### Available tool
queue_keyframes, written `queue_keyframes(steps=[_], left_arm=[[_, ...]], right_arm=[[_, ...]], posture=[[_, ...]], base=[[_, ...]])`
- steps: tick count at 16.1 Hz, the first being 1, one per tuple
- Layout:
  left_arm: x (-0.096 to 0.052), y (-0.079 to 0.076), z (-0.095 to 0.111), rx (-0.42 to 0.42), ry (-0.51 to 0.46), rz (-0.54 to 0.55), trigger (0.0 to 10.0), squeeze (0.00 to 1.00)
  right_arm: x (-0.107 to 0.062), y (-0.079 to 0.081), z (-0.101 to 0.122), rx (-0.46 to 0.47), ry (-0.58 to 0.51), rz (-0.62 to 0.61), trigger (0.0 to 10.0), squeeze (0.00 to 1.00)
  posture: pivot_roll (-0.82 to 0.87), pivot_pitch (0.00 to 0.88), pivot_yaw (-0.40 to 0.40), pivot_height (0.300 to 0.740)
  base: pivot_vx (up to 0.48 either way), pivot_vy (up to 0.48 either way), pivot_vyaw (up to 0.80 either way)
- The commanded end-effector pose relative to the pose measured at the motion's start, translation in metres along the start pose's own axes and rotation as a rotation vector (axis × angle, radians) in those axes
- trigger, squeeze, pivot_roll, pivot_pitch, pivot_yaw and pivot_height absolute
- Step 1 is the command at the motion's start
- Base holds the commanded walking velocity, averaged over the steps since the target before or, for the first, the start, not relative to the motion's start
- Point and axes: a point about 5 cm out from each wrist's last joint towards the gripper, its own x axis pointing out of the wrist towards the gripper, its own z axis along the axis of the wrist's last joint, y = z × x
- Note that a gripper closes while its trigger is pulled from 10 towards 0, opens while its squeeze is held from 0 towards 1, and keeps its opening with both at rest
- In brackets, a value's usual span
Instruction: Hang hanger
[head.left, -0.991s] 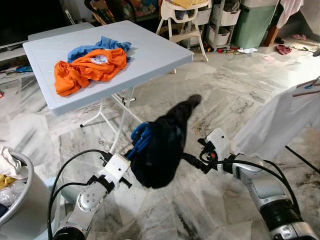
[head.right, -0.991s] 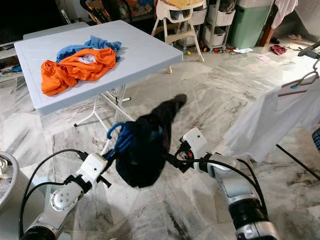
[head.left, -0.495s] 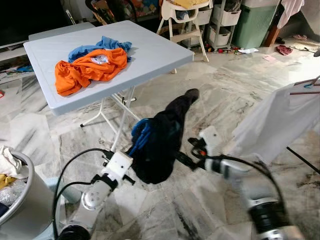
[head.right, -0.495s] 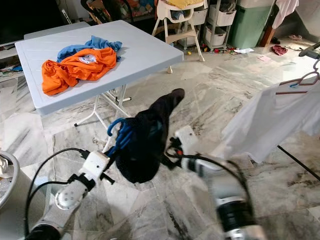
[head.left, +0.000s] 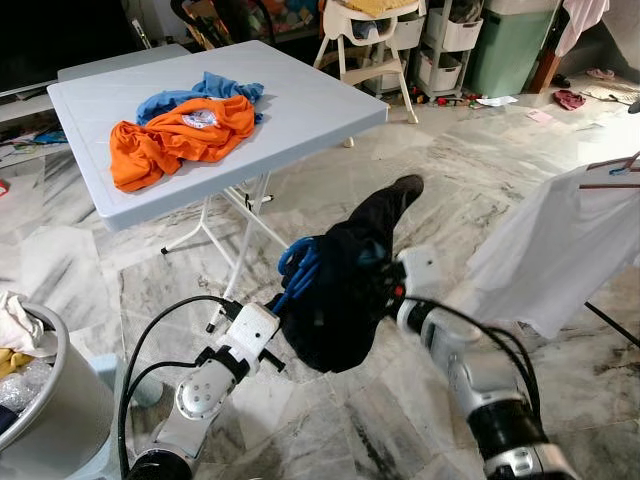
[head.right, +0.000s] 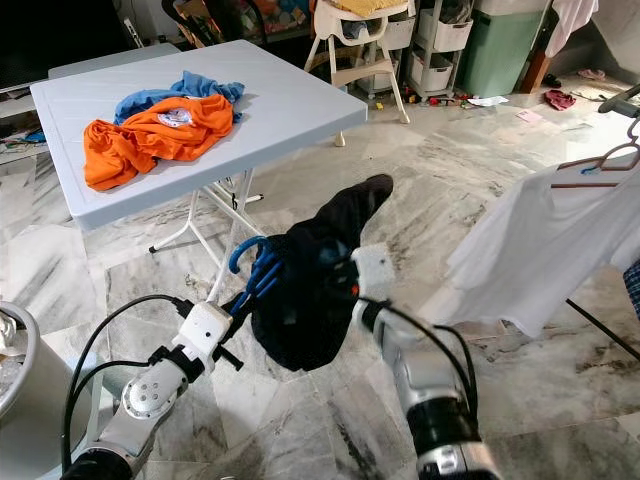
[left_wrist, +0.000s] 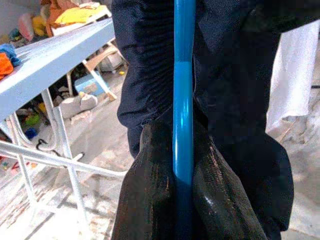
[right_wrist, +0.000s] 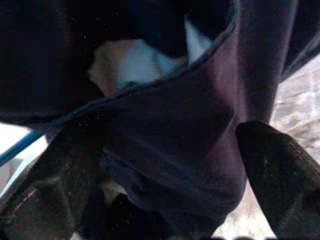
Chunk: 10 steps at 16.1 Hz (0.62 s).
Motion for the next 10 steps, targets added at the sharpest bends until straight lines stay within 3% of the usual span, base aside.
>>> queue_keyframes(steps=[1,2,3,4,10], left_arm=[[0.003,-0.001,0.009,-0.004,-0.052,-0.008,0.0,0.00],[0.003,-0.006,0.011,-0.021,-0.069,-0.036,0.0,0.00],[0.003,-0.009,0.012,-0.029,-0.075,-0.050,0.0,0.00],[0.003,-0.011,0.013,-0.036,-0.083,-0.069,0.0,0.00],[0.000,-0.018,0.014,-0.072,-0.101,-0.126,0.0,0.00]], right_arm=[[0.004,0.002,0.007,0.002,-0.029,-0.010,10.0,0.00],[0.007,0.004,0.009,-0.004,-0.053,-0.013,10.0,0.00],[0.008,0.003,0.010,-0.006,-0.064,-0.019,5.6,0.00],[0.009,0.003,0.009,-0.003,-0.064,-0.024,0.0,0.00],[0.007,-0.012,0.010,-0.033,-0.097,-0.088,0.0,0.00]], posture=[[-0.09,0.003,0.048,0.740],[-0.09,0.003,0.047,0.740],[-0.09,0.002,0.046,0.740],[-0.09,0.001,0.046,0.740],[-0.09,0.007,0.042,0.740]], base=[[0.000,0.000,0.00],[0.000,0.000,0.00],[0.000,0.000,0.00],[0.000,0.000,0.00],[0.000,0.000,0.00]])
